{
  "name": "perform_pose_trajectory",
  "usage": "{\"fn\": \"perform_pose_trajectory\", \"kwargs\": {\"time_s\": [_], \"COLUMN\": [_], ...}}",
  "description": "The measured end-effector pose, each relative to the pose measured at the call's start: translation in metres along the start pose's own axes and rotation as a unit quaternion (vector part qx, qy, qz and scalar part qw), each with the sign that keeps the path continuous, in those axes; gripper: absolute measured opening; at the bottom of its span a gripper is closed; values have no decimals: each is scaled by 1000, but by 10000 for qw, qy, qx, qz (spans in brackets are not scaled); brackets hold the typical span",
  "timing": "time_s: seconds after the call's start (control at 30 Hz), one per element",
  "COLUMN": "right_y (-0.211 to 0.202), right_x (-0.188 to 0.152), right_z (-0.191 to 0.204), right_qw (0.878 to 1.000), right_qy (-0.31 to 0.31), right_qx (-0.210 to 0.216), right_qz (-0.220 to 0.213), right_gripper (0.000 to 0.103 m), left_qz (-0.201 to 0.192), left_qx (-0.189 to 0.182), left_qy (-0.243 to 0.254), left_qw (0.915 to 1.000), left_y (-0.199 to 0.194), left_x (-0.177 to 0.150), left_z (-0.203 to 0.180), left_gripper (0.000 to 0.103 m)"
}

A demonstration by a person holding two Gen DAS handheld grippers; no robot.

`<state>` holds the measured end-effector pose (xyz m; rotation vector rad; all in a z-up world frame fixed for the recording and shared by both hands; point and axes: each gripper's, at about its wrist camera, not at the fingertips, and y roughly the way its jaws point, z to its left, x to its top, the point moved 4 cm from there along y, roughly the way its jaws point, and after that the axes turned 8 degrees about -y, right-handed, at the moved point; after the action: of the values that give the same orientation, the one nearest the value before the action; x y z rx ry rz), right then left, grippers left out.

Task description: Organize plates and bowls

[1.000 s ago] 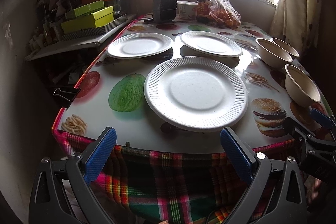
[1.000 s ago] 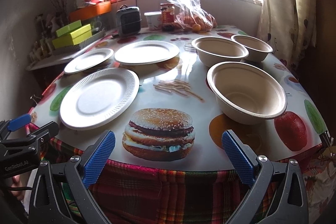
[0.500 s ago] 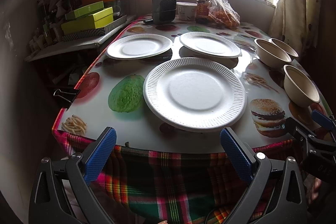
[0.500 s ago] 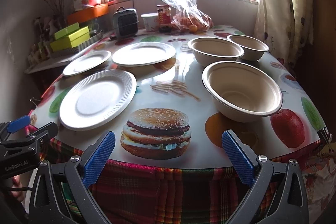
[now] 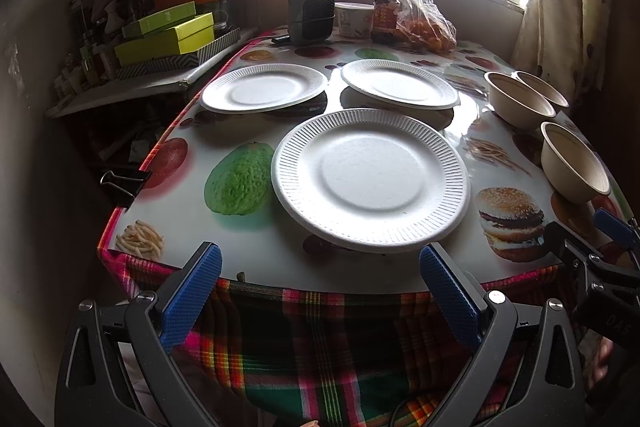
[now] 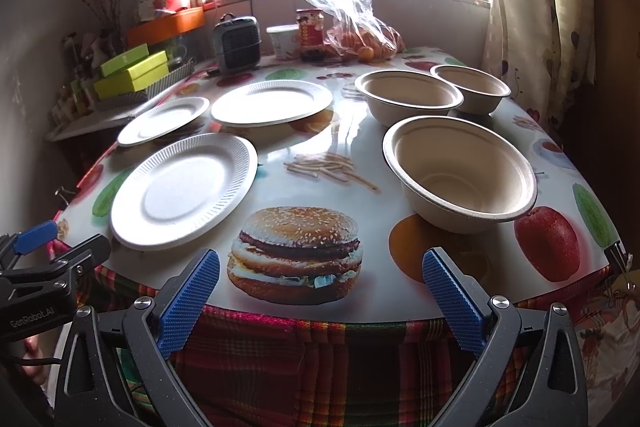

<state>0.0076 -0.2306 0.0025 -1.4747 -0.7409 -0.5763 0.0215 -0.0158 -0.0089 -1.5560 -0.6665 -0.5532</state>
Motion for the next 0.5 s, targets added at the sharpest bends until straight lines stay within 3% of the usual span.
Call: {"fn": "perform_pose_trajectory", "kwargs": {"time_s": [0.5], "right_y": [0], "right_x": [1], "right_z": [0], "right_qw": [10000], "right_qy": [-12], "right_qx": [-4], "right_qz": [-6], "right_gripper": [103], "left_qz": [8], "left_qx": [4], "left_qy": [23], "left_qw": [10000], "left_y": [2], "left_x": [1], "left_z": [0], "left_gripper": [100]}}
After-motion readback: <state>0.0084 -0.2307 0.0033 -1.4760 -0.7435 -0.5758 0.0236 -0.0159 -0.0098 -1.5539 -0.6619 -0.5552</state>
